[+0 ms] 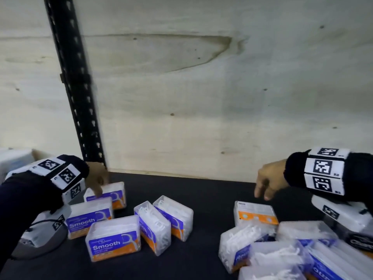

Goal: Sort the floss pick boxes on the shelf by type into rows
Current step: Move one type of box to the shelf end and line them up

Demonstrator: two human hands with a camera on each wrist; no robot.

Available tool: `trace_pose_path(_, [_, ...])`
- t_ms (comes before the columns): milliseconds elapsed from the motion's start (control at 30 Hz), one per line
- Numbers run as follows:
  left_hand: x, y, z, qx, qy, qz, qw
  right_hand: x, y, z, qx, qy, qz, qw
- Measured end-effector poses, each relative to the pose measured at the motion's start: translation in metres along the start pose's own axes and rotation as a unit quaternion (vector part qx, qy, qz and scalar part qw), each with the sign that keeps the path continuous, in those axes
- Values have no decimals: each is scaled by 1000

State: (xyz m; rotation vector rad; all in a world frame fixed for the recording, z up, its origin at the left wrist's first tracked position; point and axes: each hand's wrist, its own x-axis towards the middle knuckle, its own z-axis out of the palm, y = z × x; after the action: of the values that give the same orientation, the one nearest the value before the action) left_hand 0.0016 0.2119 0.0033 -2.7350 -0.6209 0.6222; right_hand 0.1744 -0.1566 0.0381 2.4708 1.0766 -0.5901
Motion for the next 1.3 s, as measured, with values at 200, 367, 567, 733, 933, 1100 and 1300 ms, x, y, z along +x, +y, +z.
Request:
trace_pose_path(200, [4,-2,-4,-39,-8,-7,999,4,12,26,-30,-66,-25,997])
trace_pose_path(367, [4,5,-9,-46,-13,-8,999,8,14,34,-75,-85,2,993])
trace_pose_path(567, [-2,31,-26,-67,41,1,997,18,13,36,-45,-72,20,996])
trace_pose_path(733, [-8,61,-44,-93,53,51,993,20,9,27,-24,-51,16,998])
trace_pose_path(933, [-10,90,-57,-85,49,108,989,31,3,17,-38,5,22,999])
trace_pose_path(1100, [-15,102,-63,-71,53,129,988,41,8,12,-4,45,38,998])
trace_pose_path(1300, [-30,109,-68,-83,67,132,985,39,6,14,8,35,36,999])
